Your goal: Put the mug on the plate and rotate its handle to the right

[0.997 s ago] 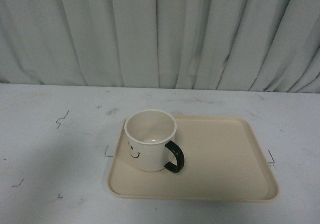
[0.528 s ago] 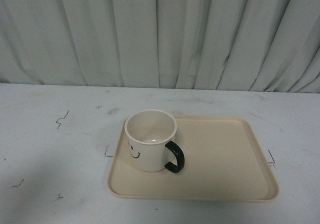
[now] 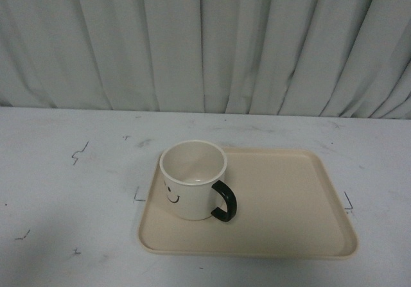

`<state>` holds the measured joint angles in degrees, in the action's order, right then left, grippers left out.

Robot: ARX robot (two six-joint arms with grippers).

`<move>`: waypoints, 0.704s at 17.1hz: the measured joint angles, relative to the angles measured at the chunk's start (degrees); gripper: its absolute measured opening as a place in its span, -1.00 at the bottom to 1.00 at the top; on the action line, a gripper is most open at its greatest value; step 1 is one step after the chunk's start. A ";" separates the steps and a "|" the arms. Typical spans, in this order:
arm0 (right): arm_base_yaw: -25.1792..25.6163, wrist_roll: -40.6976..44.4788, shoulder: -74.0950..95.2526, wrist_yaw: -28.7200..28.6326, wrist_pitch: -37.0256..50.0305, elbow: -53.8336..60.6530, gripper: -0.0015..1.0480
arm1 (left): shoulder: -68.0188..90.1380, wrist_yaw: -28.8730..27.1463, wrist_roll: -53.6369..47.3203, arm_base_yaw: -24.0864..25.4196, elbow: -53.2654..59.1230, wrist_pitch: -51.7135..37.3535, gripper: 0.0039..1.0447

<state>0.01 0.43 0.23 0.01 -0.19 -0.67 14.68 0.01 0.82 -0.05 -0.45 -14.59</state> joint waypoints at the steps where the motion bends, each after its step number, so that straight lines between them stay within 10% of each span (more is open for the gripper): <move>1: 0.00 0.00 0.00 -0.02 -0.02 0.00 0.87 | -1.44 0.00 0.00 0.00 0.00 1.27 -0.97; 12: 0.00 0.00 0.00 -0.02 -0.02 0.00 0.87 | -14.25 -0.04 -0.02 0.00 -0.04 15.04 -0.97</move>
<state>0.01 0.43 0.23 -0.01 -0.21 -0.67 0.43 -0.03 0.80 -0.05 -0.49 0.45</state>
